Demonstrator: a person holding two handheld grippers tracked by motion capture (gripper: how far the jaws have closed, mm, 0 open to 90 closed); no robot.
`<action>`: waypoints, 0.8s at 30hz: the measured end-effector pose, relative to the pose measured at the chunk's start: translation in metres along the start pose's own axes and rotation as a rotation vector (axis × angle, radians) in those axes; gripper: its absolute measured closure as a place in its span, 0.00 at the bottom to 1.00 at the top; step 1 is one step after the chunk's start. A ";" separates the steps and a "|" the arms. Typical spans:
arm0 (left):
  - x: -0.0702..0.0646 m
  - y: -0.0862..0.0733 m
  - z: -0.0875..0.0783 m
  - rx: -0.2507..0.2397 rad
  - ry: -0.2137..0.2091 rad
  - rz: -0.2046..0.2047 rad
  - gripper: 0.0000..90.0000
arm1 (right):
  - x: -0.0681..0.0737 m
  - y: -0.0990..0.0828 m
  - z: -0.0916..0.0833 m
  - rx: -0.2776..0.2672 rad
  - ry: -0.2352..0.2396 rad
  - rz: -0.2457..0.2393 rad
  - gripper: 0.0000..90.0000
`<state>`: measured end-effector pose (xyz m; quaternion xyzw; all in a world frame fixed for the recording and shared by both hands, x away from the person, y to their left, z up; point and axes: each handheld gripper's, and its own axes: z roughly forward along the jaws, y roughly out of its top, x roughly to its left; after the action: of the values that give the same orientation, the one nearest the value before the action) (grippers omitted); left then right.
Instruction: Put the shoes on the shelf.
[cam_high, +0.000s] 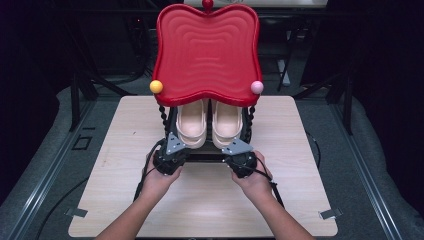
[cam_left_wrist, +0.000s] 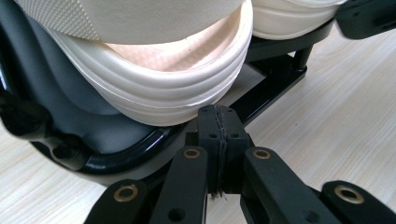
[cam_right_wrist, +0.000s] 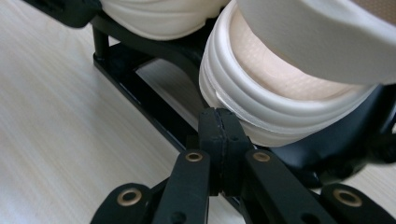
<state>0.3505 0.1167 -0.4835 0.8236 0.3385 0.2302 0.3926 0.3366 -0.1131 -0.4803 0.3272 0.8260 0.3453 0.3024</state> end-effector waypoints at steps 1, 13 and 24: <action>0.000 0.000 0.000 0.000 0.000 0.000 1.00 | 0.000 0.000 0.000 0.000 0.000 0.000 1.00; 0.006 0.006 0.012 0.013 0.008 -0.024 1.00 | 0.001 0.014 0.022 -0.003 0.011 0.037 1.00; 0.008 0.005 0.017 0.004 0.005 -0.042 0.98 | 0.000 0.015 0.026 0.006 0.011 0.047 1.00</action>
<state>0.3683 0.1121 -0.4888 0.8166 0.3569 0.2233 0.3949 0.3608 -0.0955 -0.4842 0.3456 0.8206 0.3519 0.2887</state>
